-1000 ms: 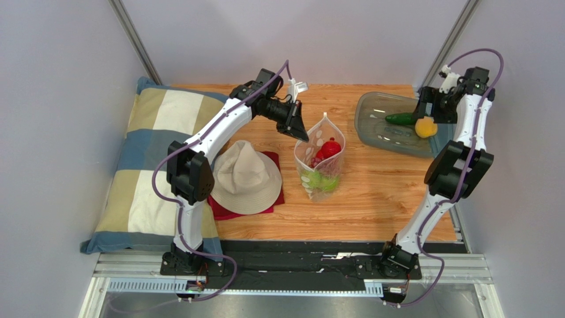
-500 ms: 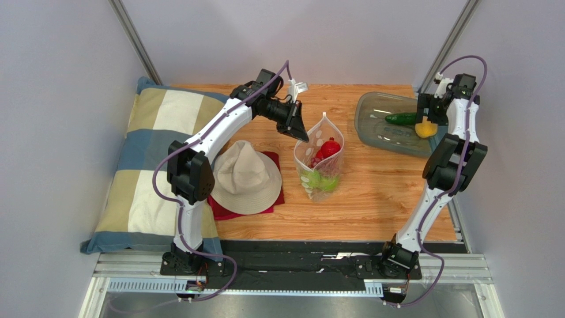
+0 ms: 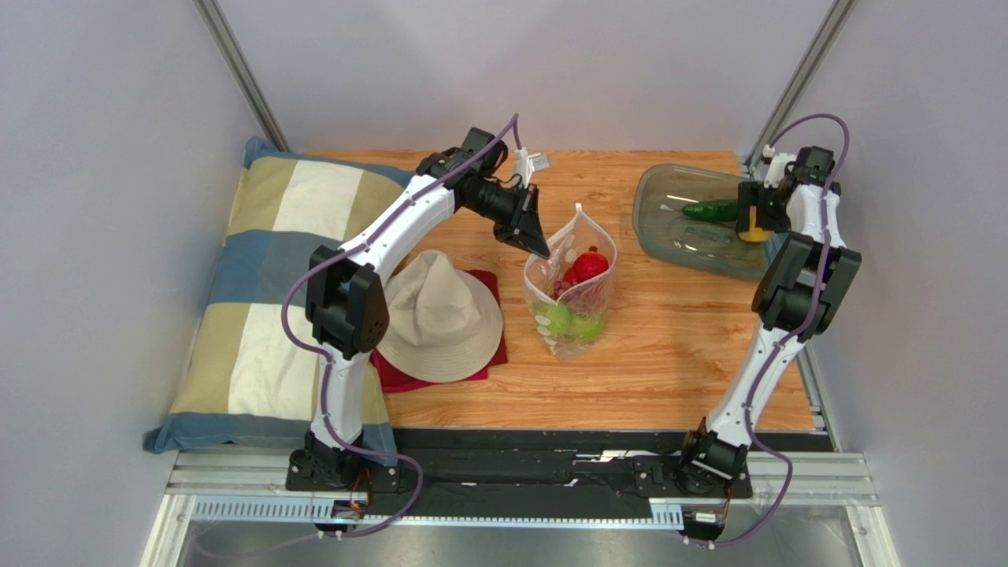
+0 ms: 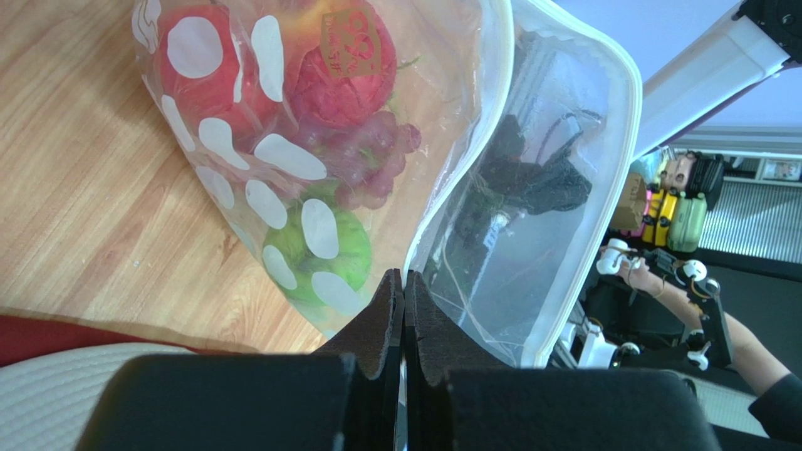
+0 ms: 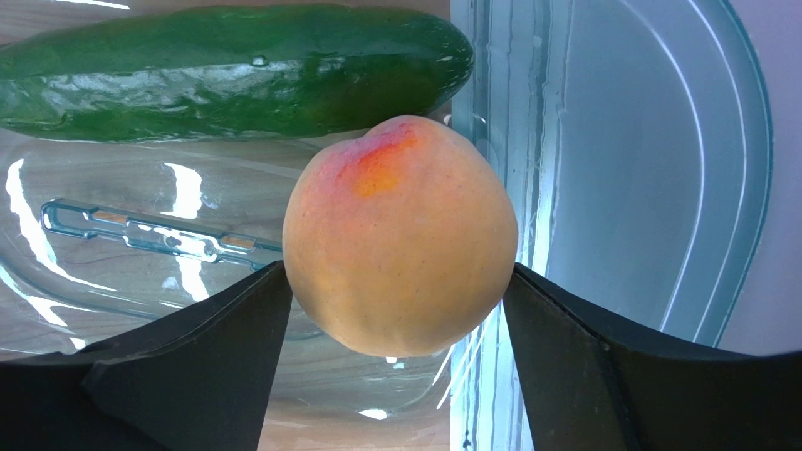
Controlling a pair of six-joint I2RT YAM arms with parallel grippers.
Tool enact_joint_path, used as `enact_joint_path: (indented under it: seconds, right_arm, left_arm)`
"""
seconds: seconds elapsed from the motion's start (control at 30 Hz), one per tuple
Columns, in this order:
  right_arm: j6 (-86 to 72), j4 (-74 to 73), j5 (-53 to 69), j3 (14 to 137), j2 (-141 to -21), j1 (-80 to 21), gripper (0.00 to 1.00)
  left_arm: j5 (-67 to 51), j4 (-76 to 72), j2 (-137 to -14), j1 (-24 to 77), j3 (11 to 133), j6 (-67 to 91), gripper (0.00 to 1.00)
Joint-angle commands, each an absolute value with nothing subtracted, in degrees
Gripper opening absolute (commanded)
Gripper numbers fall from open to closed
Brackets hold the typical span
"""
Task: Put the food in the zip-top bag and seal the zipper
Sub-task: Pick up the fake fruit from the bin.
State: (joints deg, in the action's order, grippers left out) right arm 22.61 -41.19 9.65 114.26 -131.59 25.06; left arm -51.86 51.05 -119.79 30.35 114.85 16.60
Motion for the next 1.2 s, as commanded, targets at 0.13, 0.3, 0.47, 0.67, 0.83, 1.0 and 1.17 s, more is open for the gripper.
enact_joint_path:
  seconds: [0.13, 0.3, 0.47, 0.67, 0.83, 1.0, 1.17]
  right_arm:
    - [23.1, -37.7, 11.3, 112.4, -130.1, 24.3, 0.63]
    - [22.2, -35.4, 13.7, 106.8, -121.3, 24.6, 0.29]
    - [18.9, -36.1, 21.3, 101.0, -111.3, 24.6, 0.16]
    - [12.8, -40.4, 35.5, 99.2, -97.6, 22.3, 0.11]
    - [9.4, -43.8, 43.7, 96.2, -85.8, 12.6, 0.07]
    - [11.7, -43.9, 42.5, 89.4, -77.1, -3.2, 0.07]
    - [11.4, -41.6, 40.1, 84.8, -73.4, -10.4, 0.06]
  left_arm:
    - [-52.2, 51.4, -119.1, 30.3, 118.2, 16.1, 0.00]
    - [-51.8, 51.4, -117.3, 30.4, 118.2, 15.8, 0.00]
    - [-51.2, 51.3, -116.5, 31.0, 118.1, 15.5, 0.00]
    - [-51.2, 51.3, -116.2, 31.6, 118.4, 15.1, 0.00]
    - [-51.2, 51.3, -115.5, 31.9, 118.9, 15.3, 0.00]
    - [-51.3, 51.3, -114.6, 32.0, 118.7, 15.1, 0.00]
    - [-51.8, 51.4, -113.8, 32.2, 118.7, 15.4, 0.00]
